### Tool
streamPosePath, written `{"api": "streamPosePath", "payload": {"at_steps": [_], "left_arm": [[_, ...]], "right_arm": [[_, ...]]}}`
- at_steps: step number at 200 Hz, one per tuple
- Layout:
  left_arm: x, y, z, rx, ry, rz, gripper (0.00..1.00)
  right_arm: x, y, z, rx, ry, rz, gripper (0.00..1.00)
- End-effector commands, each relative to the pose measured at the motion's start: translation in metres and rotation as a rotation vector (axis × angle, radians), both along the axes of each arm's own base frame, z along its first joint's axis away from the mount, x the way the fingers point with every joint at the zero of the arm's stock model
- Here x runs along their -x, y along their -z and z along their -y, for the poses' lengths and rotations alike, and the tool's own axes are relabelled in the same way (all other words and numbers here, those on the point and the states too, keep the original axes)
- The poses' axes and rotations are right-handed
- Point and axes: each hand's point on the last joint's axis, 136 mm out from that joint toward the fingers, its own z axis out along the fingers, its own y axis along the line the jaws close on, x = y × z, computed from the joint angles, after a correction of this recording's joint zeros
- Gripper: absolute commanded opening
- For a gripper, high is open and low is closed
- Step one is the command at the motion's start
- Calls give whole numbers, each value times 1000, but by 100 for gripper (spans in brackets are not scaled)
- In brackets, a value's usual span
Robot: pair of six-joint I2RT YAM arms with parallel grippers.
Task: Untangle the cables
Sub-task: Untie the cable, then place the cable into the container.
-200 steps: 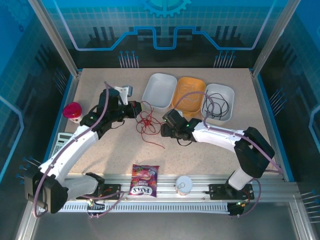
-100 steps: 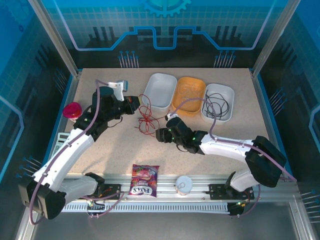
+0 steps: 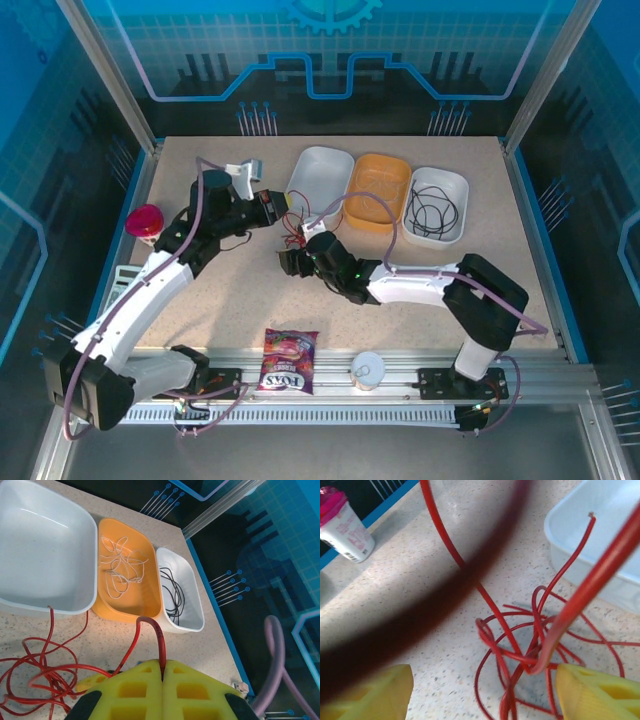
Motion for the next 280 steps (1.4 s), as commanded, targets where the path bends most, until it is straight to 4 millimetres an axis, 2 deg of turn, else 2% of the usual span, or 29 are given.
{"api": "streamPosePath", "payload": {"at_steps": [1,22,61,75,79,84,154,196,229,275,280], "left_arm": [[16,-43,4,71,46,80,0],[21,-56,3,81,53,110,0],[21,-81,-2,83,31,175,0],[20,-90,-5,83,18,199,0],[20,-92,-6,83,14,206,0],[20,-95,-7,84,7,217,0],[16,-133,-25,68,-74,334,0],[13,-153,-41,38,-148,409,0],[-1,-147,-41,15,-162,411,0],[-49,-124,-35,-27,-203,389,0],[-56,-121,-32,-28,-202,380,0]], "right_arm": [[-21,-13,-1,-11,73,84,70],[-24,-1,2,-2,76,63,56],[-18,31,21,41,106,1,39],[-15,34,27,36,119,-12,36],[-10,46,35,56,123,-29,35],[-8,49,38,57,127,-38,34],[7,66,60,83,159,-104,14],[19,79,76,96,186,-152,11],[24,72,80,79,190,-160,11],[28,43,74,18,165,-142,11],[31,46,78,37,167,-157,10]]}}
